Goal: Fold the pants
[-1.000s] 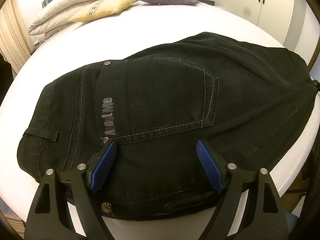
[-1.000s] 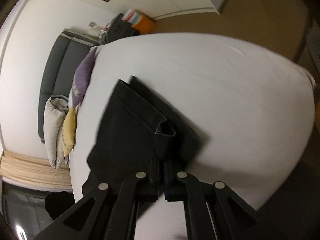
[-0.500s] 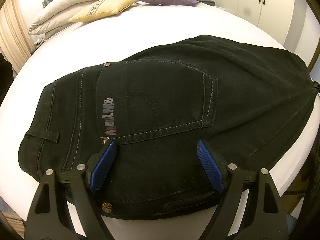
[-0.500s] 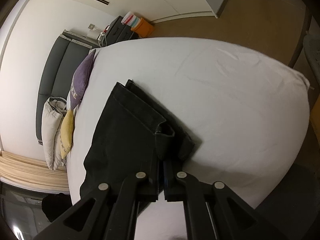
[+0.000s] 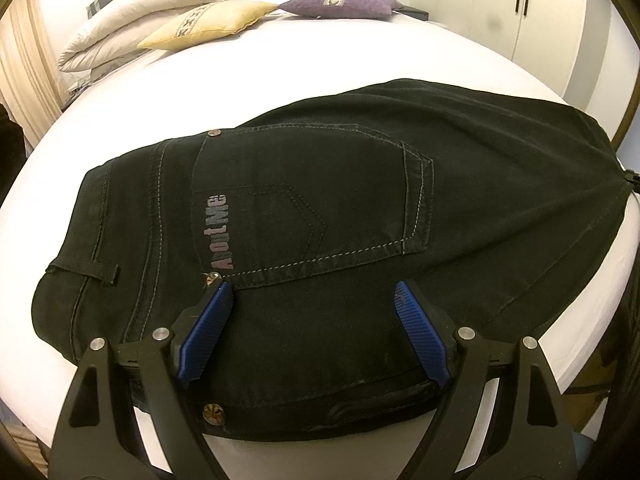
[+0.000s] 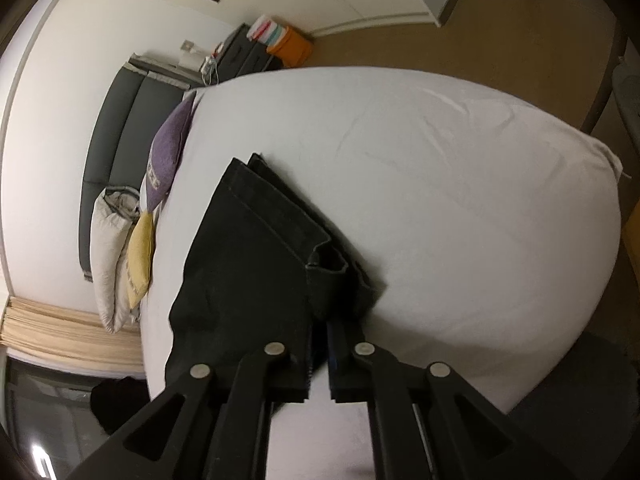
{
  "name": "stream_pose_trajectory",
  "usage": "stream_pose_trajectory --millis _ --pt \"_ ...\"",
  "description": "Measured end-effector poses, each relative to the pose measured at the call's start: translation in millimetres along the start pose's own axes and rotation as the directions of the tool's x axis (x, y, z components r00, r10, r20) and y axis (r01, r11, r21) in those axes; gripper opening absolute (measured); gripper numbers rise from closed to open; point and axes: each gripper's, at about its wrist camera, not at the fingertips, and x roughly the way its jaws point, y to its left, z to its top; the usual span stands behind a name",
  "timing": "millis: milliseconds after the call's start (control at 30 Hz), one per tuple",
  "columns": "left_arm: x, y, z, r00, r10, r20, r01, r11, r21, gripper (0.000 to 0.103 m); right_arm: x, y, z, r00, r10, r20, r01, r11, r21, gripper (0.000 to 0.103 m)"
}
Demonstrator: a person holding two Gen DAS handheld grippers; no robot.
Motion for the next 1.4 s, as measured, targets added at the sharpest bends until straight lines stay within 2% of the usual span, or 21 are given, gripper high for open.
stream_pose_trajectory --millis 33,100,167,233,300,333,433,533,567,633,767,800,833,900,967,1033,1100,1167,1300,1333,1400 --pt "-2.6 1.0 -2.1 1.000 0.000 0.001 0.000 1.000 -0.001 0.084 -8.9 4.9 1.1 0.999 -0.045 0.014 0.045 0.999 -0.022 0.011" --pt "-2.9 1.1 -2.9 1.000 0.002 0.005 -0.002 1.000 -0.002 0.084 -23.8 23.8 2.4 0.986 -0.153 0.070 0.160 0.982 -0.101 0.028" --pt "-3.0 1.5 -4.1 1.000 0.001 0.009 -0.001 1.000 -0.003 0.084 -39.1 52.3 5.7 0.957 -0.242 0.162 0.271 0.943 -0.192 0.028" --pt "-3.3 2.1 -5.5 1.000 0.001 0.009 -0.001 1.000 -0.004 0.084 -48.5 75.6 9.6 0.945 -0.255 0.204 0.299 0.928 -0.223 0.031" --pt "-3.0 2.3 -6.3 1.000 0.002 0.010 -0.002 1.000 -0.003 0.085 -48.8 100.4 8.7 0.958 -0.200 0.206 0.253 0.925 -0.283 0.033" --pt "-2.8 2.3 -7.0 1.000 0.002 0.012 -0.002 1.000 -0.004 0.085 -40.4 123.2 3.9 0.978 -0.125 0.164 0.178 0.915 -0.361 0.033" --pt "-2.1 1.4 -7.4 1.000 0.006 0.015 -0.006 1.000 -0.009 0.087 5.0 172.1 -11.7 0.999 0.017 -0.049 -0.038 0.879 -0.476 0.033" --pt "-1.7 0.7 -6.7 1.000 0.006 0.012 -0.006 1.000 -0.014 0.087 62.3 201.4 -24.8 0.976 0.040 -0.214 -0.147 0.846 -0.512 0.033" --pt "-1.6 0.4 -6.3 1.000 0.006 0.012 -0.006 1.000 -0.013 0.087 76.9 202.9 -25.5 0.970 0.034 -0.241 -0.153 0.856 -0.493 0.033" --pt "-1.0 -0.5 -5.0 1.000 0.004 0.012 -0.004 1.000 -0.014 0.087 113.5 199.7 -24.9 0.931 0.070 -0.358 -0.223 0.886 -0.407 0.031" --pt "-0.8 -0.8 -5.7 1.000 -0.001 0.015 0.001 1.000 -0.015 0.088 153.0 176.6 -16.3 0.916 0.045 -0.400 -0.187 0.927 -0.326 0.027" --pt "-0.7 -0.8 -5.9 1.000 -0.002 0.017 0.002 1.000 -0.015 0.088 157.9 167.0 -9.9 0.921 0.036 -0.387 -0.164 0.939 -0.303 0.009" --pt "-0.7 -1.0 -6.1 1.000 -0.001 0.017 0.002 1.000 -0.015 0.088 160.1 158.6 -1.3 0.931 0.028 -0.365 -0.141 0.947 -0.287 0.000" --pt "-0.6 -1.4 -6.5 1.000 -0.001 0.020 0.002 1.000 -0.018 0.089 155.7 143.6 19.1 0.959 0.073 -0.272 -0.144 0.957 -0.251 0.000" --pt "-0.1 -1.1 -6.8 1.000 0.000 0.022 0.000 1.000 -0.019 0.090 140.2 130.1 38.2 0.991 0.053 -0.123 -0.081 0.968 -0.237 0.000" --pt "-0.1 -1.3 -5.8 1.000 0.001 0.020 -0.001 1.000 -0.022 0.090 123.1 122.0 47.7 0.997 0.041 -0.066 -0.054 0.978 -0.202 0.007" --pt "0.0 -1.4 -5.3 1.000 0.001 0.022 -0.001 1.000 -0.024 0.090 104.1 127.9 41.9 0.995 0.067 -0.072 -0.082 0.967 -0.241 0.019" --pt "0.6 -1.1 -4.7 1.000 0.002 0.028 -0.001 1.000 -0.029 0.091 85.2 145.5 21.7 0.987 0.111 -0.113 -0.142 0.938 -0.317 0.027" --pt "2.2 -3.3 -2.9 1.000 0.010 0.026 -0.009 0.999 -0.033 0.093 82.0 184.2 -27.1 0.918 0.241 -0.316 -0.359 0.844 -0.399 0.029" --pt "2.7 -3.0 -2.3 1.000 0.010 0.024 -0.009 0.999 -0.033 0.093 89.2 191.8 -36.3 0.901 0.248 -0.355 -0.390 0.823 -0.413 0.029" --pt "3.1 -2.9 -1.5 1.000 0.007 0.023 -0.007 1.000 -0.031 0.093 105.7 194.2 -43.6 0.893 0.225 -0.389 -0.391 0.815 -0.427 0.029"
